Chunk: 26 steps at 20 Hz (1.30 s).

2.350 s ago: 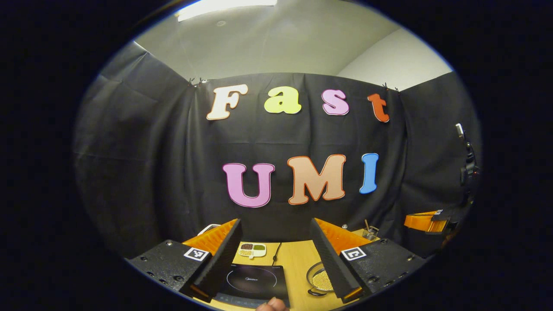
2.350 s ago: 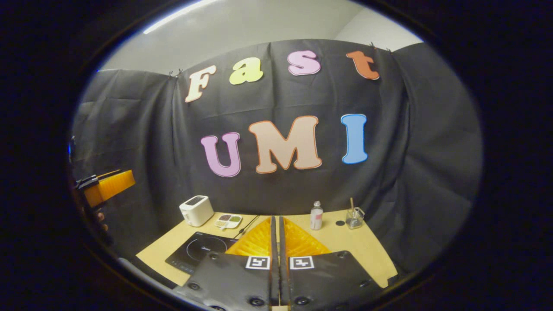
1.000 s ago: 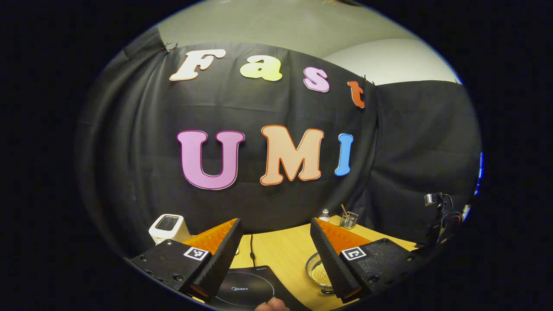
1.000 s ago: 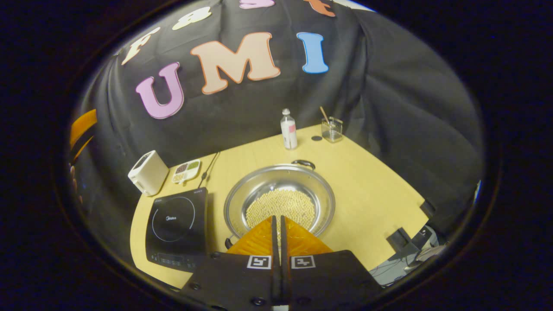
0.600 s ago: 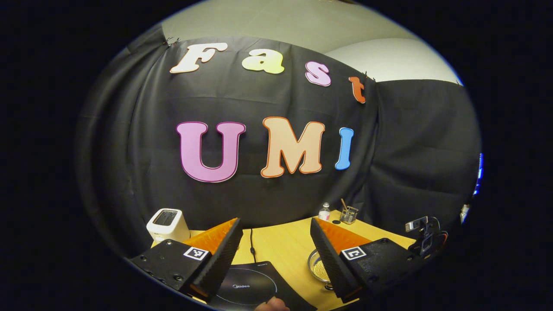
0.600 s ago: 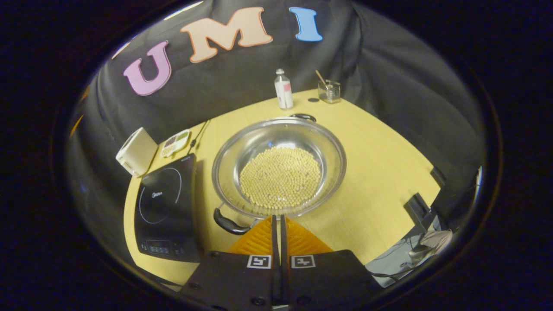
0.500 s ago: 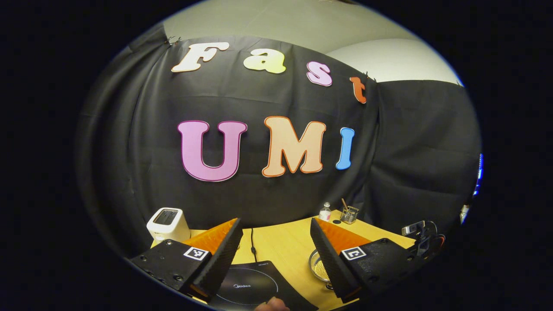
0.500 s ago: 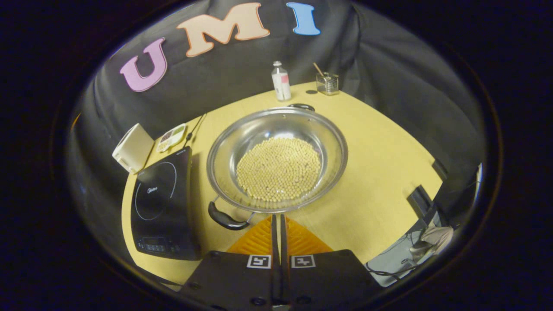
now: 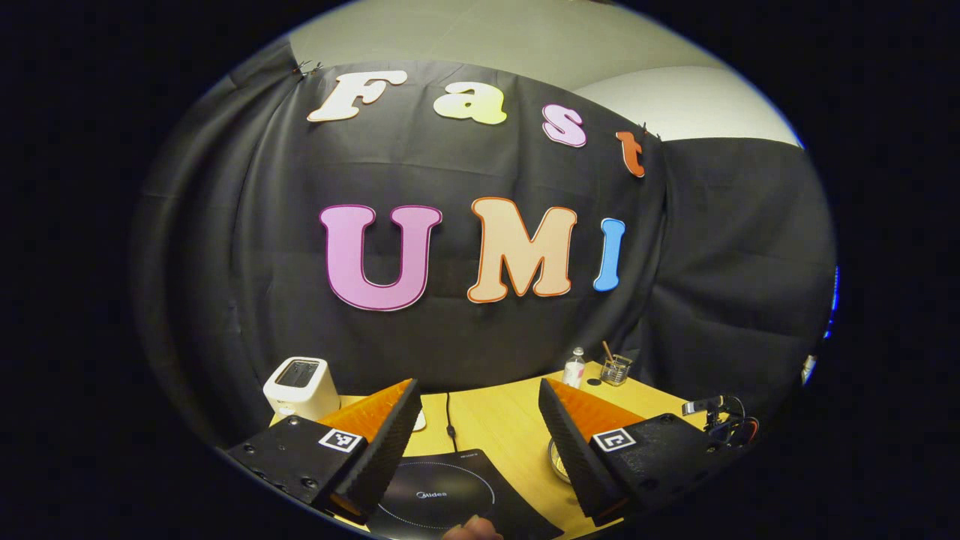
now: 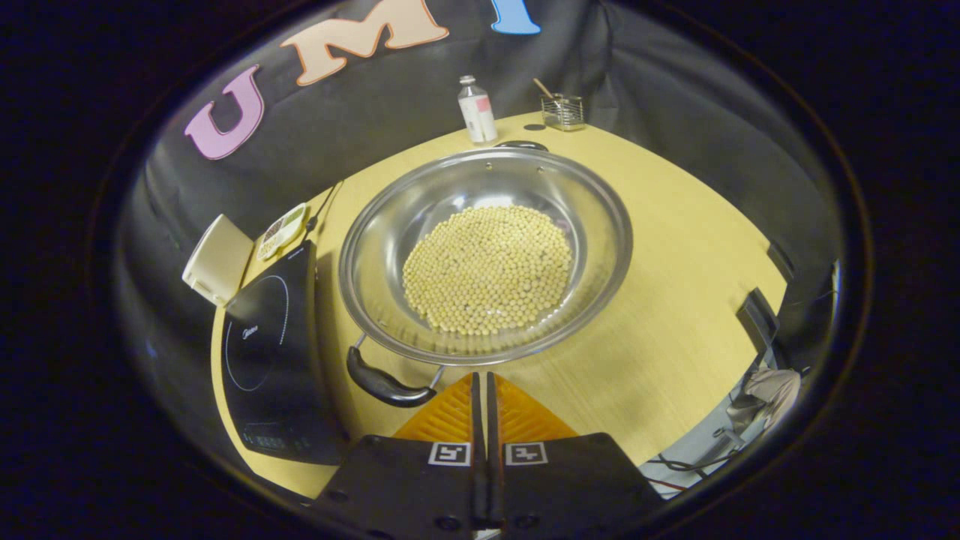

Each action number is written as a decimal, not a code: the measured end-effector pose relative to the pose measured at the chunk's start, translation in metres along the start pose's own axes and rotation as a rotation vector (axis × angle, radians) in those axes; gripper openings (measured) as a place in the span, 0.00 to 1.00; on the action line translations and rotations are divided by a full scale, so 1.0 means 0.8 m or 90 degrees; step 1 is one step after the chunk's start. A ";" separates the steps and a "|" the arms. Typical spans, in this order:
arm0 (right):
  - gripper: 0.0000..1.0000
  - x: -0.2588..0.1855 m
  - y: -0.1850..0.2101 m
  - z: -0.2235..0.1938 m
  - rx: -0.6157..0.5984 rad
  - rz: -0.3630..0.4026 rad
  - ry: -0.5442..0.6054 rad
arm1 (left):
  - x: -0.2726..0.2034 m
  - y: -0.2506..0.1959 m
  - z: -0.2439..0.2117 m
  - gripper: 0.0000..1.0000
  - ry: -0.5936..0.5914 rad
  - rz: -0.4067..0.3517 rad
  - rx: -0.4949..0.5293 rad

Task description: First push the handle of the pot to place it horizontally, then grasp the pot with both hands and set it on the induction cooktop.

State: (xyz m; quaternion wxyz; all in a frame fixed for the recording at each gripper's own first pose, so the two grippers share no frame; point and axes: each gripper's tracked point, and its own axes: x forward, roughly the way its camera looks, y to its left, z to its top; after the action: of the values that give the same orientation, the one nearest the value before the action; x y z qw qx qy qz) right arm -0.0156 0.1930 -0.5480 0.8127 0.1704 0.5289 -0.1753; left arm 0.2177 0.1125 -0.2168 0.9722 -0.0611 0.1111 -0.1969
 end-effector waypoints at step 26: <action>0.00 0.038 0.132 0.015 0.163 0.064 0.036 | -0.011 0.035 -0.001 0.96 0.001 0.034 0.018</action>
State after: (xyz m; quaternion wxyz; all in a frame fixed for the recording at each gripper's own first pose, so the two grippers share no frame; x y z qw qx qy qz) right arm 0.0548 0.2773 -0.5614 0.7769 0.3040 0.5158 -0.1951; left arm 0.2203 0.1417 -0.2204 0.9779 -0.0444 0.1106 -0.1721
